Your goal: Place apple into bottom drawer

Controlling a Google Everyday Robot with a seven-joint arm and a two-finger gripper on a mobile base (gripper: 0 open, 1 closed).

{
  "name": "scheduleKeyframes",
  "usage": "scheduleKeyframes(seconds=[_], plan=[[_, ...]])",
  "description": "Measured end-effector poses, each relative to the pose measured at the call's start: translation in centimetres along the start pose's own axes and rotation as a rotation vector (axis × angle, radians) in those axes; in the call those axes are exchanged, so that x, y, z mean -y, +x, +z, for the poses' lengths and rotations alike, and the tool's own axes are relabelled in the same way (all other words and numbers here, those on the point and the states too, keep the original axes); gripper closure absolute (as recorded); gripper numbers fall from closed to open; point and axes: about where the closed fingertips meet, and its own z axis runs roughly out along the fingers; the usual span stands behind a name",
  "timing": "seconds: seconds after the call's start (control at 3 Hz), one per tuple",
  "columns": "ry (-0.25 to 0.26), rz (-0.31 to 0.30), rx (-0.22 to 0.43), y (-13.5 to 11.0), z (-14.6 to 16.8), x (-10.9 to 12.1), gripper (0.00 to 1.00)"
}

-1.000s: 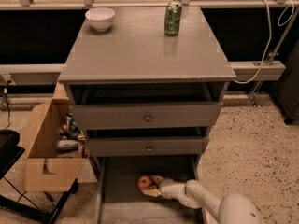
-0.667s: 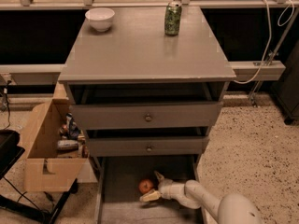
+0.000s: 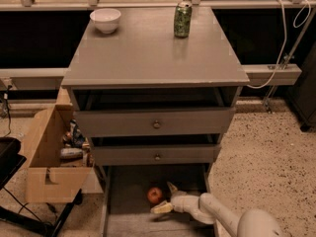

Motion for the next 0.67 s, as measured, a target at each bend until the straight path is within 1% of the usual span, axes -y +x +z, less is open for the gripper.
scheduleKeyframes(seconds=[0.33,0.67], plan=[[0.053,-0.002,-0.023,-0.5,-5.1,0.7,0.0],[0.112,-0.028,-0.072,-2.2,-13.1,0.2,0.0]])
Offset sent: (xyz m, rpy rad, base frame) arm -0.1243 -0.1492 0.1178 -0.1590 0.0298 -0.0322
